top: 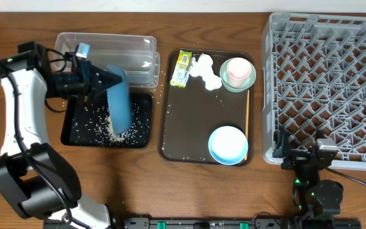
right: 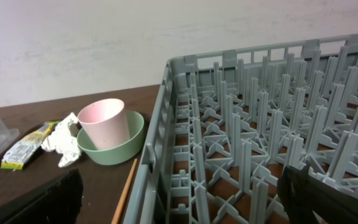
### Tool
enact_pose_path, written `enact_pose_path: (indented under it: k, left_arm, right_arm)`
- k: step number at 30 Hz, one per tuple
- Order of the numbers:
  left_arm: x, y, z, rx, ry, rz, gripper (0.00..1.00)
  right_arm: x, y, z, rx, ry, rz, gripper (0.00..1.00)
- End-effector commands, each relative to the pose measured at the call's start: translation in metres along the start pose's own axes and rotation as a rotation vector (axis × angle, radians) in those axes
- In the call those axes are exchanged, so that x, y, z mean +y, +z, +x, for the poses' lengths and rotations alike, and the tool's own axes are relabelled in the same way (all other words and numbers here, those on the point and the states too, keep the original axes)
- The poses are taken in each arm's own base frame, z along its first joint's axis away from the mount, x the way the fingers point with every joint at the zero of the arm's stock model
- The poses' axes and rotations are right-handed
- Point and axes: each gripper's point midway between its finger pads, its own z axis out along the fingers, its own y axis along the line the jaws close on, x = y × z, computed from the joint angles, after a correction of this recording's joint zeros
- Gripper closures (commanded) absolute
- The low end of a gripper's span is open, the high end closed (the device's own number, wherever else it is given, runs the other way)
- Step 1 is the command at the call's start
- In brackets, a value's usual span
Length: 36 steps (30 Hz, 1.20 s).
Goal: Sort waste into correct bins and load items into the dishwasher rack
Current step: 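Tilt the blue plate to pour rice onto the black tray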
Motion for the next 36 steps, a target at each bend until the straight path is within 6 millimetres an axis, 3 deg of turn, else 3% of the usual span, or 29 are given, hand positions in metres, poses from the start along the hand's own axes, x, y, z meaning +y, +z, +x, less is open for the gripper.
enact_pose_path:
  k: [1,12,23,36]
  left_arm:
    - [-0.017,-0.011,0.002,-0.037,0.051,0.099,0.94]
    - [0.001,-0.032,0.006,-0.140,-0.013,0.316,0.94]
    - [0.021,-0.060,0.000,-0.258,-0.010,0.341,0.94]
    - [0.023,-0.065,0.002,-0.263,-0.076,0.344,0.94]
  right_arm:
    - [0.001,0.000,0.001,0.002,-0.012,-0.005,0.01]
    - [0.001,0.000,0.001,0.002,-0.012,-0.005,0.01]
    - [0.001,0.000,0.001,0.002,-0.012,-0.005,0.01]
    - [0.001,0.000,0.001,0.002,-0.012,-0.005,0.01]
